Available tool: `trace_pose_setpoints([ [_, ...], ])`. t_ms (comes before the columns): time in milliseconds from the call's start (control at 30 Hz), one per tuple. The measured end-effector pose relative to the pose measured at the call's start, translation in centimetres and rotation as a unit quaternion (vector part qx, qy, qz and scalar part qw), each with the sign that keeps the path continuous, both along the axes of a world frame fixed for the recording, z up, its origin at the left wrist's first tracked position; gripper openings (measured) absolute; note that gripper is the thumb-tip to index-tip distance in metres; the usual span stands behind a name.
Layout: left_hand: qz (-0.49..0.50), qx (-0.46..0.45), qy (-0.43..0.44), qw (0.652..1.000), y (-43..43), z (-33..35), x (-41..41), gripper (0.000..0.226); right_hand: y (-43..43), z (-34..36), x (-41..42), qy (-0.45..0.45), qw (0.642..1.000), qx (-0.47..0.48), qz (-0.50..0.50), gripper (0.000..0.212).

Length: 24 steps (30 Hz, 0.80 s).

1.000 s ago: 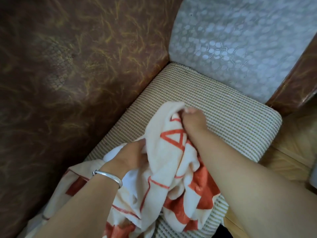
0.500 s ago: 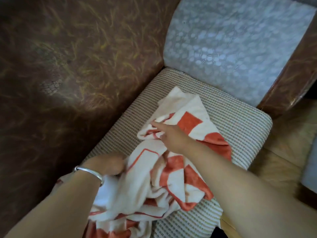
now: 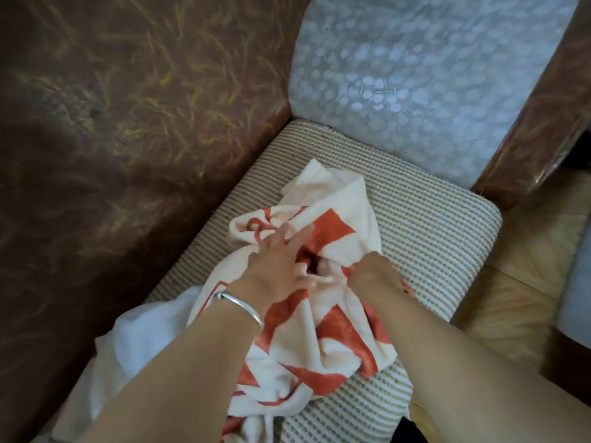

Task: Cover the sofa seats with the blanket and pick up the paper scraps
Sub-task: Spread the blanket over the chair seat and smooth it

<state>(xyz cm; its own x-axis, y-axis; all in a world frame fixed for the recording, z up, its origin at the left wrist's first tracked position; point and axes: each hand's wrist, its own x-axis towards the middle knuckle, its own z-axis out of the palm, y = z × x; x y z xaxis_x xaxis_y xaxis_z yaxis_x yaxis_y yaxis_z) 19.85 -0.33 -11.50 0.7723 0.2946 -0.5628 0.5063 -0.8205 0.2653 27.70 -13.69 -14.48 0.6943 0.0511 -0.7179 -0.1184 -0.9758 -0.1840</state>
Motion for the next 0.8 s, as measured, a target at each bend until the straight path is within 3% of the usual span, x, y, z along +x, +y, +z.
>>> trace_pose_setpoints([
  [67,-0.064,0.017,0.066,0.996,-0.8,-0.8,-0.1,0.083,-0.1,0.8,1.2,-0.039,0.999,0.014,0.033,0.036],
  [167,-0.007,0.032,0.134,0.990,0.2,-1.3,-0.3,0.061,1.4,3.0,2.9,-0.168,0.976,0.101,0.092,0.036],
  [233,0.036,0.085,0.154,0.984,1.7,-1.5,0.2,0.065,3.2,4.2,3.0,-0.212,0.938,0.206,0.183,0.039],
  [267,0.078,0.111,0.113,0.984,2.4,-1.5,0.8,0.065,4.0,4.6,2.7,-0.194,0.915,0.274,0.224,0.040],
  [333,0.167,0.144,-0.052,0.974,2.6,-0.7,2.0,0.052,4.9,4.6,2.1,-0.126,0.893,0.358,0.243,0.044],
  [367,0.192,0.147,-0.146,0.959,2.4,-0.3,2.7,0.045,4.7,4.1,2.2,-0.137,0.904,0.341,0.218,0.046],
  [433,0.188,0.127,-0.254,0.940,1.4,0.2,3.9,0.049,3.6,2.2,3.5,-0.165,0.957,0.220,0.093,0.050],
  [467,0.169,0.098,-0.276,0.941,0.9,-0.1,4.4,0.054,2.8,1.0,4.1,-0.134,0.979,0.157,-0.002,0.049],
  [533,0.143,0.002,-0.241,0.960,-0.4,-1.2,5.2,0.070,1.4,-0.6,4.7,-0.016,0.977,0.119,-0.176,0.052],
  [600,0.142,-0.070,-0.157,0.975,-1.5,-2.6,5.6,0.095,1.1,-1.6,4.5,0.088,0.947,0.198,-0.236,0.034],
  [633,0.152,-0.080,-0.113,0.979,-1.6,-3.1,5.6,0.102,1.2,-1.6,4.3,0.135,0.931,0.258,-0.221,0.014],
  [667,0.158,-0.077,-0.085,0.981,-1.4,-3.3,5.6,0.100,1.4,-1.3,4.1,0.166,0.903,0.326,-0.225,0.010],
  [733,0.172,-0.044,-0.089,0.980,-0.2,-2.8,5.8,0.067,1.7,-0.4,4.7,0.203,0.823,0.436,-0.301,0.007],
  [800,0.241,-0.048,-0.169,0.954,1.4,-1.2,7.0,0.030,1.9,0.3,6.2,0.268,0.697,0.519,-0.417,0.012],
])
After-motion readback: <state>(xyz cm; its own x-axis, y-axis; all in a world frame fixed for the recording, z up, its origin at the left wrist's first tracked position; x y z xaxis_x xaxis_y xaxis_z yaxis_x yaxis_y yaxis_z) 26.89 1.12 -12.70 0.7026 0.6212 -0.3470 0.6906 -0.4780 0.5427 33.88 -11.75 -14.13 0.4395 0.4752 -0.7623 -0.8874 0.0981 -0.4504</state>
